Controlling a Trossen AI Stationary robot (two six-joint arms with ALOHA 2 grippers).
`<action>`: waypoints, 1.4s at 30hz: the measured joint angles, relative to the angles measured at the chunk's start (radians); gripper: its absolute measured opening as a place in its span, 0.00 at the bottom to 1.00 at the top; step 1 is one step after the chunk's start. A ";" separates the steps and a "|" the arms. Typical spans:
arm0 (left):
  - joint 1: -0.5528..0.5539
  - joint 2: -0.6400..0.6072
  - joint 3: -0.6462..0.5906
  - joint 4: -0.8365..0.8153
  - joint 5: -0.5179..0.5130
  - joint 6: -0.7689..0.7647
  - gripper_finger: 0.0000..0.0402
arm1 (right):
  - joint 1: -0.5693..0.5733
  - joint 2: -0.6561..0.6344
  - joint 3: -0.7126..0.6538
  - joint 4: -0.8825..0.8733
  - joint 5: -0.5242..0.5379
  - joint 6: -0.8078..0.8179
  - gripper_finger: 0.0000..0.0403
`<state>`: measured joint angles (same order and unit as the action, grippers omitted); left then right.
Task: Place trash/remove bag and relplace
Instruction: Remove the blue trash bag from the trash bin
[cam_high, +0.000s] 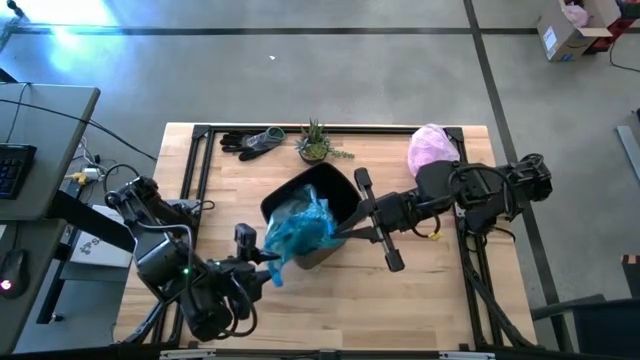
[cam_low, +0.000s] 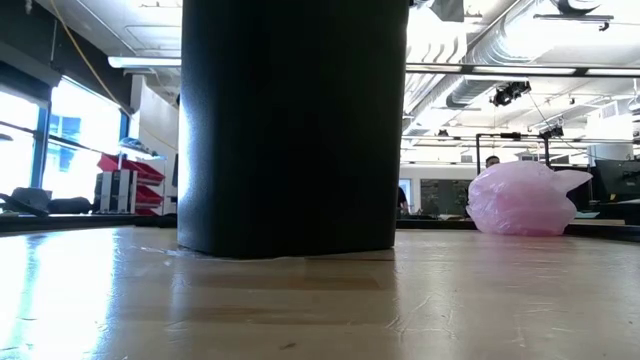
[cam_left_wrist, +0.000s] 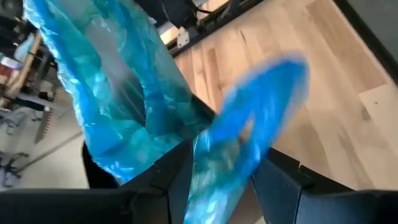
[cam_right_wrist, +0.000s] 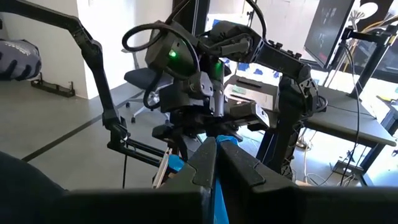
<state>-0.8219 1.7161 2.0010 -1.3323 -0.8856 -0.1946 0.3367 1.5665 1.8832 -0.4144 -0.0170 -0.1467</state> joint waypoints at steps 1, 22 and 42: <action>0.000 0.000 0.000 0.003 0.012 -0.003 0.34 | 0.000 0.000 0.000 -0.002 0.000 0.000 0.00; -0.046 0.000 0.000 0.062 -0.395 0.155 0.01 | 0.004 0.000 0.000 -0.038 0.017 0.007 0.00; 0.061 -0.080 0.000 1.367 -0.356 1.332 0.00 | 0.047 -0.017 0.000 0.255 0.053 -0.172 0.00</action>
<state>-0.7610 1.6358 2.0010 0.0347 -1.2416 1.1375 0.3837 1.5493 1.8835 -0.1591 0.0356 -0.3188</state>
